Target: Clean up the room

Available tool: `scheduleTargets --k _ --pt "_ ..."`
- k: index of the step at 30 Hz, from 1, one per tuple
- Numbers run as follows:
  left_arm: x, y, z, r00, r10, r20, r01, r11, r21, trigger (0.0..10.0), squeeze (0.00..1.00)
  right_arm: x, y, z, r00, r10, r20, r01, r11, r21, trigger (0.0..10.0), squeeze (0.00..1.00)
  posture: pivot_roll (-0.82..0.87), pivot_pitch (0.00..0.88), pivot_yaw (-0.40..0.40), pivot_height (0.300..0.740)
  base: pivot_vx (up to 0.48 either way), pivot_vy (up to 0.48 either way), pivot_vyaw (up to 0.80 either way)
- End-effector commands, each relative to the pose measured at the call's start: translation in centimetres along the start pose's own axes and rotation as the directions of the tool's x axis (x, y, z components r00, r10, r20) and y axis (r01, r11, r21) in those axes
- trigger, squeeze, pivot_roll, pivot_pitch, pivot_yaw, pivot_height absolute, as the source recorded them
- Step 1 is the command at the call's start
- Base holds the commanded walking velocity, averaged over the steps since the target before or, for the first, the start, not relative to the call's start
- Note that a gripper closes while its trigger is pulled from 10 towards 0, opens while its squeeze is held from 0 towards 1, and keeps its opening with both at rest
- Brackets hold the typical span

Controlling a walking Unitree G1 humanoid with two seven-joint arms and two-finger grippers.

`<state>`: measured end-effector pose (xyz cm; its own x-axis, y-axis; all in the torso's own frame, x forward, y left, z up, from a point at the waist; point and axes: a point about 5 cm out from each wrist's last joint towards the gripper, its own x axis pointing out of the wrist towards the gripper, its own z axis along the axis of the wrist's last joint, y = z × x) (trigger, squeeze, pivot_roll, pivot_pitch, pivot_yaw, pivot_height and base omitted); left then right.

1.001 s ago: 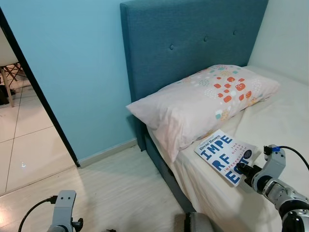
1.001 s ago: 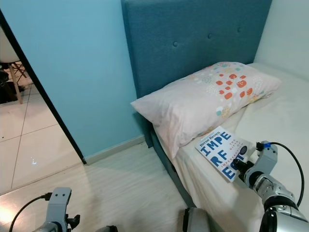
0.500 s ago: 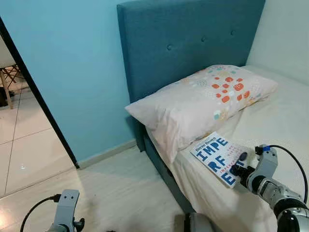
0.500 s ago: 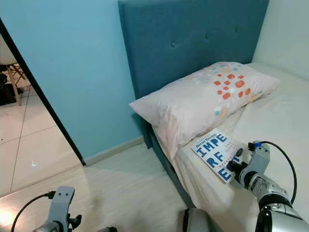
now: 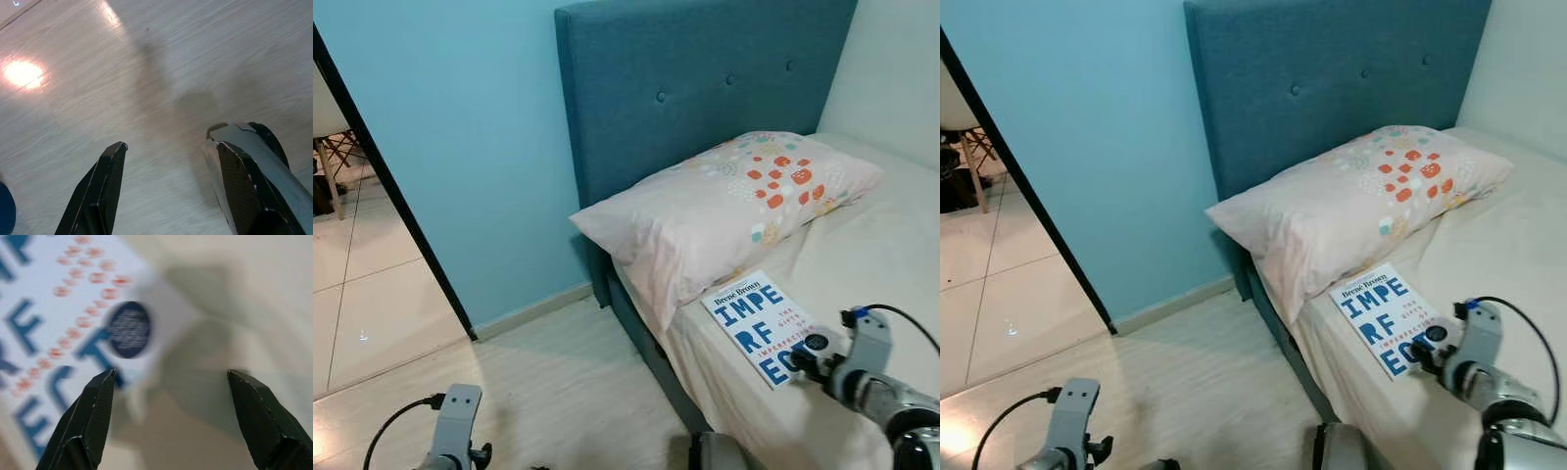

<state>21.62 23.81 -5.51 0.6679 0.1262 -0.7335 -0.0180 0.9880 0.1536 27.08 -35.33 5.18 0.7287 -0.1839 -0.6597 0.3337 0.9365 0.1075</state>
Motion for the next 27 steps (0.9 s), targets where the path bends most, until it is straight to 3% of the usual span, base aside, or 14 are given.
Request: scheduleTargets --k 1,6,9,10,11,14,15,16,18,19,21,24,25,27 --pt "0.1 -0.6 0.0 1.000 -0.008 -0.011 0.008 1.000 0.002 10.0 0.00 -0.2 -0.6 -0.2 0.999 -0.034 -0.031 0.034 0.999 -0.024 10.0 0.00 -0.10 0.000 0.029 0.556 0.000 0.000 0.00" --pt "0.1 -1.3 -0.2 1.000 -0.020 -0.020 0.020 1.000 -0.009 10.0 0.00 -0.8 -1.8 1.1 0.996 -0.087 -0.013 0.086 0.995 -0.058 10.0 0.00 -0.11 0.000 0.021 0.556 0.000 0.000 0.00" --pt "0.1 -1.6 -0.4 0.999 -0.024 -0.027 0.023 1.000 -0.017 10.0 0.00 -0.9 -1.5 2.4 0.995 -0.072 0.074 0.076 0.995 -0.057 10.0 0.00 -0.11 0.000 0.018 0.556 0.000 0.000 0.00" --pt "0.1 -1.8 -0.4 0.999 -0.026 -0.030 0.025 0.999 -0.020 10.0 0.00 -0.8 -0.8 3.0 0.990 -0.030 0.141 0.038 0.998 -0.059 10.0 0.00 -0.12 0.000 0.014 0.561 0.000 0.000 0.00" --pt "0.1 -2.0 -0.7 0.999 -0.021 -0.045 0.020 1.000 -0.017 10.0 0.00 -0.4 1.0 3.6 0.964 0.075 0.254 -0.058 0.996 -0.071 10.0 0.00 -0.11 0.000 0.010 0.571 0.000 0.000 0.00" --pt "0.1 -2.2 -0.9 0.997 -0.005 -0.071 0.005 1.000 0.001 10.0 0.00 -0.2 2.6 3.6 0.941 0.146 0.306 -0.128 0.989 -0.078 10.0 0.00 -0.11 0.000 0.007 0.581 0.000 0.000 0.00" --pt "0.1 -2.2 -1.0 0.997 0.001 -0.081 -0.001 1.000 0.000 10.0 0.00 0.0 3.8 3.5 0.921 0.185 0.341 -0.174 0.983 -0.064 10.0 0.00 -0.11 0.000 0.002 0.586 0.000 0.000 0.00" --pt "0.1 -2.2 -1.0 0.997 0.001 -0.081 -0.001 1.000 0.000 10.0 0.00 0.0 3.8 3.5 0.921 0.185 0.341 -0.174 0.983 -0.064 10.0 0.00 -0.11 0.000 0.002 0.586 0.000 0.000 0.00" --pt "0.1 -2.2 -1.1 0.995 0.009 -0.100 -0.010 1.000 -0.008 10.0 0.00 -0.1 5.7 4.1 0.862 0.236 0.449 -0.229 0.971 -0.070 10.0 0.00 -0.11 0.000 0.000 0.596 0.000 0.000 0.00" --pt "0.2 -2.2 -0.9 0.995 0.013 -0.095 -0.015 1.000 -0.015 10.0 0.00 -0.7 7.1 5.2 0.795 0.284 0.536 -0.291 0.954 -0.075 10.0 0.00 -0.11 0.000 0.003 0.601 -0.480 0.000 0.00" --pt "0.2 -2.1 -0.6 0.997 0.020 -0.080 -0.022 0.999 -0.028 10.0 0.00 -1.6 8.8 6.4 0.704 0.353 0.616 -0.372 0.923 -0.104 10.0 0.00 -0.12 0.000 0.005 0.611 -0.377 0.000 0.00" --pt "0.3 -2.1 -0.3 0.997 0.022 -0.073 -0.024 0.999 -0.026 10.0 0.00 -1.8 10.6 6.3 0.664 0.440 0.605 -0.436 0.885 -0.165 10.0 0.00 -0.12 0.000 0.001 0.626 -0.091 0.000 0.00" --pt "0.3 -2.1 -0.3 0.997 0.022 -0.073 -0.024 0.999 -0.026 10.0 0.00 -1.8 10.6 6.3 0.664 0.440 0.605 -0.436 0.885 -0.165 10.0 0.00 -0.12 0.000 0.001 0.626 0.000 0.000 0.00" --pt "0.3 -2.2 -0.2 0.997 0.026 -0.076 -0.027 1.000 -0.015 10.0 0.00 -1.1 12.4 4.7 0.683 0.509 0.524 -0.458 0.857 -0.235 10.0 0.00 -0.12 0.000 -0.011 0.636 0.000 0.000 0.00"
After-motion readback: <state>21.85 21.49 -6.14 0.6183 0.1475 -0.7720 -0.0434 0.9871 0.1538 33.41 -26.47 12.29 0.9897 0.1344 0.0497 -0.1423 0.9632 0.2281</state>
